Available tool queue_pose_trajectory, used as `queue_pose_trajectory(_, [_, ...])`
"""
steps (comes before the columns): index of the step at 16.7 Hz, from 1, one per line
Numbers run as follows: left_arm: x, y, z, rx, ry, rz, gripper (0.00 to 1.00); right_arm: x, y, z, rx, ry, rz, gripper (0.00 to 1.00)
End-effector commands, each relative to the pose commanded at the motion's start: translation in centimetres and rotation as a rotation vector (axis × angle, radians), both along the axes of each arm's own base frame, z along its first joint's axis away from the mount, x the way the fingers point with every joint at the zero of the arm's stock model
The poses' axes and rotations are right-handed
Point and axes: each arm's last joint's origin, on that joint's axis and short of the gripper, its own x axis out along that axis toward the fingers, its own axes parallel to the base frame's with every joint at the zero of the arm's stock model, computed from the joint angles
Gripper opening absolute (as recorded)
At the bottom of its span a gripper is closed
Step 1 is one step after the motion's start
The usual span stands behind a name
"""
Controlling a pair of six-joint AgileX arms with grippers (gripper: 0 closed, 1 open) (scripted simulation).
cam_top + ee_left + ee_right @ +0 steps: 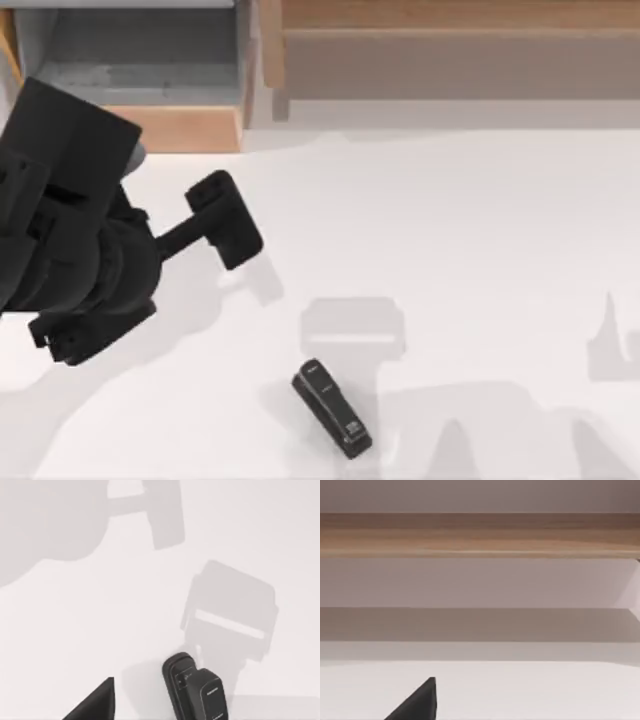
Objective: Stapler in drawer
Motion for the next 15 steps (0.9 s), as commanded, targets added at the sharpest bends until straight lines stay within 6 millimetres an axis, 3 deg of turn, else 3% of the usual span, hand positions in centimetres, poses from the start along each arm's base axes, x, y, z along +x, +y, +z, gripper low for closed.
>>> queue_pose_trajectory(4, [2.6,-6.8,-2.1,0.094,0.304,0.088,1.0,0.0,0.0,0.0,0.0,0.0,0.0,1.0])
queue_pose_trajectory(8, [3.4,-12.5,-5.4,0.229,0.483,0.187,1.0,0.0,0.0,0.0,0.0,0.0,0.0,1.0])
queue_pose_trajectory(11, [3.3,-14.8,-7.3,0.299,0.54,0.237,1.0,0.0,0.0,0.0,0.0,0.0,0.0,1.0])
queue_pose_trajectory(15, [3.3,-15.3,-7.7,0.315,0.551,0.25,1.0,0.0,0.0,0.0,0.0,0.0,0.0,1.0])
